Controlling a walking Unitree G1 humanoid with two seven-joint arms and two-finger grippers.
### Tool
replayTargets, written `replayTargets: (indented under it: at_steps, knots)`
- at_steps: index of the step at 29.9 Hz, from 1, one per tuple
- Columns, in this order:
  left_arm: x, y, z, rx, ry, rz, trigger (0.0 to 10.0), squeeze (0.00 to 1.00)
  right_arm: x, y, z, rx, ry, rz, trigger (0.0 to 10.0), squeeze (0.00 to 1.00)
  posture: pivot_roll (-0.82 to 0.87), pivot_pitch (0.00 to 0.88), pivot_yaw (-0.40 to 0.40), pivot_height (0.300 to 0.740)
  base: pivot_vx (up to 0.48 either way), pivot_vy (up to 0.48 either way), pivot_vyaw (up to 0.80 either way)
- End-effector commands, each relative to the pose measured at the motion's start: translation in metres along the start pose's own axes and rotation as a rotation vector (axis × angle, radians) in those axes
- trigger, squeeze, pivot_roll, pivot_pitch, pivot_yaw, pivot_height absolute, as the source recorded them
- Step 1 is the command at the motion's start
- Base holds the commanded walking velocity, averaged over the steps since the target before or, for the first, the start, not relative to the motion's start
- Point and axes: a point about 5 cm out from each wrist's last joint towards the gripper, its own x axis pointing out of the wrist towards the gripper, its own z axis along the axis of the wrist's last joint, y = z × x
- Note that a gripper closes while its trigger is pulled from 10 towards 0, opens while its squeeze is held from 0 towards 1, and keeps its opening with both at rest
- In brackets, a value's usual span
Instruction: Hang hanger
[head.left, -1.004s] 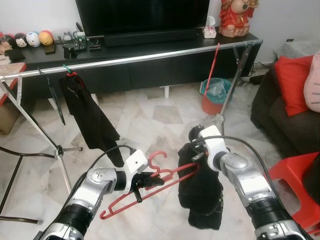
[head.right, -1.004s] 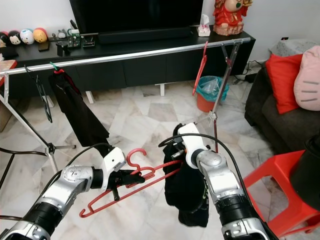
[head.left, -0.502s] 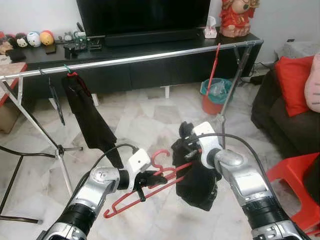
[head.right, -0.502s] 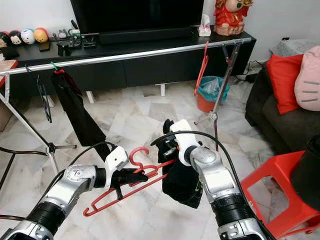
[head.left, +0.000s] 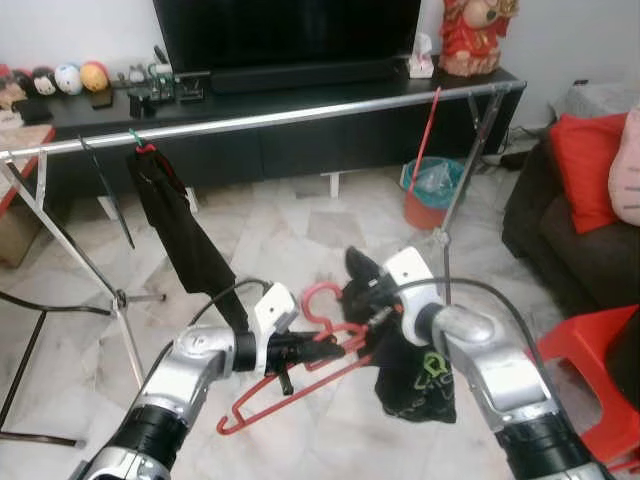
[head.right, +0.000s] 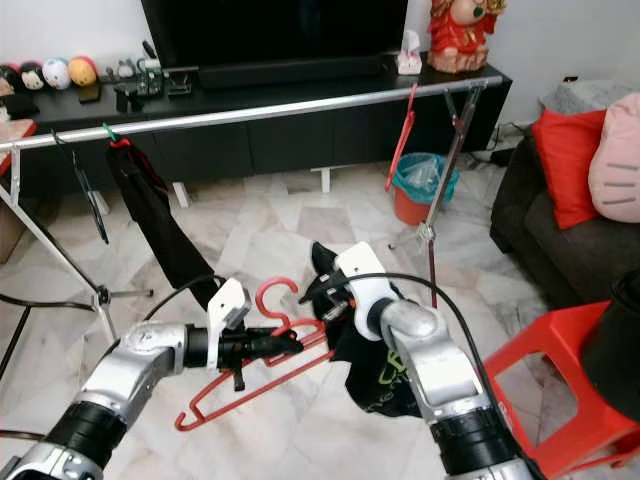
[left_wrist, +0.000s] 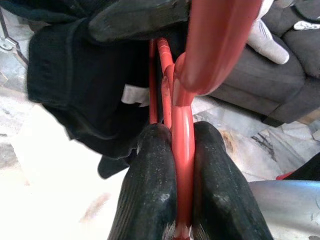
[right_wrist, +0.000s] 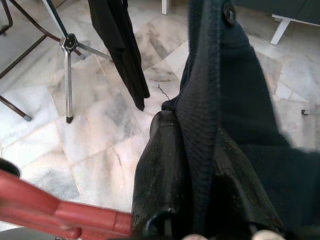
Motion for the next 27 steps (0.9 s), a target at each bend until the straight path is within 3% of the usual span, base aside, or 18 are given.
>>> replayTargets:
  at_steps: [1, 7, 13, 14, 18, 21, 25, 27]
  knots:
    - [0.003, 0.004, 0.012, 0.053, -0.039, 0.029, 10.0, 0.00, -0.001, 0.010, 0.015, -0.002, -0.059, 0.040, 10.0, 0.00, -0.03, 0.012, 0.009, 0.740, 0.000, 0.000, 0.00]
    - [0.008, 0.012, 0.006, 0.075, 0.032, 0.140, 10.0, 0.00, -0.002, 0.023, 0.026, 0.013, -0.079, 0.008, 10.0, 0.00, -0.03, 0.013, 0.010, 0.740, 0.000, 0.000, 0.00]
    - [0.009, 0.021, 0.008, 0.093, 0.027, 0.245, 10.0, 0.00, -0.006, 0.031, 0.029, 0.037, -0.088, -0.002, 10.0, 0.00, -0.03, 0.014, 0.013, 0.740, 0.000, 0.000, 0.00]
    - [0.009, 0.027, 0.010, 0.098, 0.017, 0.313, 10.0, 0.00, -0.007, 0.027, 0.025, 0.055, -0.071, -0.044, 10.0, 0.00, -0.03, 0.015, 0.013, 0.740, 0.000, 0.000, 0.00]
    - [0.008, 0.031, 0.015, 0.116, -0.013, 0.357, 10.0, 0.00, -0.008, 0.016, 0.015, 0.090, -0.034, -0.122, 10.0, 0.00, -0.03, 0.015, 0.014, 0.740, 0.000, 0.000, 0.00]
    - [0.004, 0.038, 0.021, 0.125, -0.055, 0.447, 10.0, 0.00, -0.013, -0.005, -0.005, 0.059, 0.085, -0.283, 10.0, 0.00, -0.03, 0.016, 0.015, 0.740, 0.000, 0.000, 0.00]
    - [0.001, 0.044, 0.023, 0.112, -0.069, 0.519, 10.0, 0.00, -0.015, -0.008, -0.013, 0.077, 0.117, -0.325, 10.0, 0.00, -0.03, 0.018, 0.015, 0.740, 0.000, 0.000, 0.00]
    - [0.000, 0.046, 0.020, 0.121, -0.031, 0.519, 10.0, 0.00, -0.015, -0.012, -0.019, 0.091, 0.129, -0.376, 10.0, 0.00, -0.03, 0.019, 0.017, 0.740, 0.000, 0.000, 0.00]
